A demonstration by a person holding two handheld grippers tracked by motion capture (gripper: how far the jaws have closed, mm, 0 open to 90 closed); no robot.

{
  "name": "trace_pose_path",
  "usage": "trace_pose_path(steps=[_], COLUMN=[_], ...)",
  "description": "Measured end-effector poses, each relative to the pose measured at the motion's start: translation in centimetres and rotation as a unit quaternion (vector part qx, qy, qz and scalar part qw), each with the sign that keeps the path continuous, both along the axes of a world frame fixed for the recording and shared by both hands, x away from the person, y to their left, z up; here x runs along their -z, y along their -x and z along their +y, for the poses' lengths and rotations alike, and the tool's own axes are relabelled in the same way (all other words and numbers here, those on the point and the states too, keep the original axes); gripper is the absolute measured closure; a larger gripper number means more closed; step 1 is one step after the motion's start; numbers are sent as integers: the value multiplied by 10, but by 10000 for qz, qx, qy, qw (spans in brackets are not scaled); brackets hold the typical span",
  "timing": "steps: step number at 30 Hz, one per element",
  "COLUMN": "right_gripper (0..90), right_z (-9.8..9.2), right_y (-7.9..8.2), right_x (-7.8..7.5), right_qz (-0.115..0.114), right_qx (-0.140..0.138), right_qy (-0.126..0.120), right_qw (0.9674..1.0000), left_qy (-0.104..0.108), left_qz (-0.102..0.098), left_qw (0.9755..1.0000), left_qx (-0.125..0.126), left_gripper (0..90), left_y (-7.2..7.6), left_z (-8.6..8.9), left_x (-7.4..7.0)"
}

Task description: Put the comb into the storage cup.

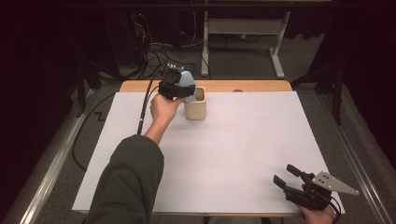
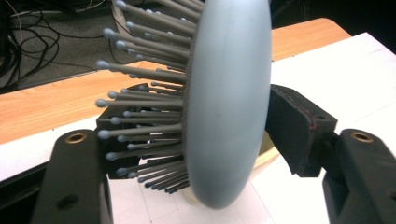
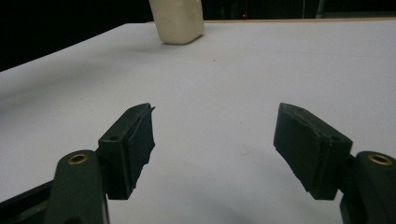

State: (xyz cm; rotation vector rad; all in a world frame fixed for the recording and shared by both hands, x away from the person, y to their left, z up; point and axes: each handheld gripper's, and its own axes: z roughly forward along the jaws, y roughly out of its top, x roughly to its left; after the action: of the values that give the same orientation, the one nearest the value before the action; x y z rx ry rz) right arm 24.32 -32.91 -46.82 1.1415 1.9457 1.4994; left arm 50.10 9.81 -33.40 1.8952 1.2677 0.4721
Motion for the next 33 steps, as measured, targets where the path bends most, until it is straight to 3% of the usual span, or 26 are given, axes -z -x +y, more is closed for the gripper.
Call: trace_pose_path(steps=[18, 33], right_gripper=[295, 294], right_z=[1, 1], right_y=[0, 0], right_x=[0, 0], right_qz=[24, 32], right_qx=[5, 0], right_qy=[19, 25], right_qw=[10000, 10000], left_qy=[159, 137], left_qz=[-125, -153], left_qw=[9998, 9998], left_qx=[13, 84], left_gripper=[292, 280], left_y=[12, 19], left_z=[12, 17], left_x=[-2, -1])
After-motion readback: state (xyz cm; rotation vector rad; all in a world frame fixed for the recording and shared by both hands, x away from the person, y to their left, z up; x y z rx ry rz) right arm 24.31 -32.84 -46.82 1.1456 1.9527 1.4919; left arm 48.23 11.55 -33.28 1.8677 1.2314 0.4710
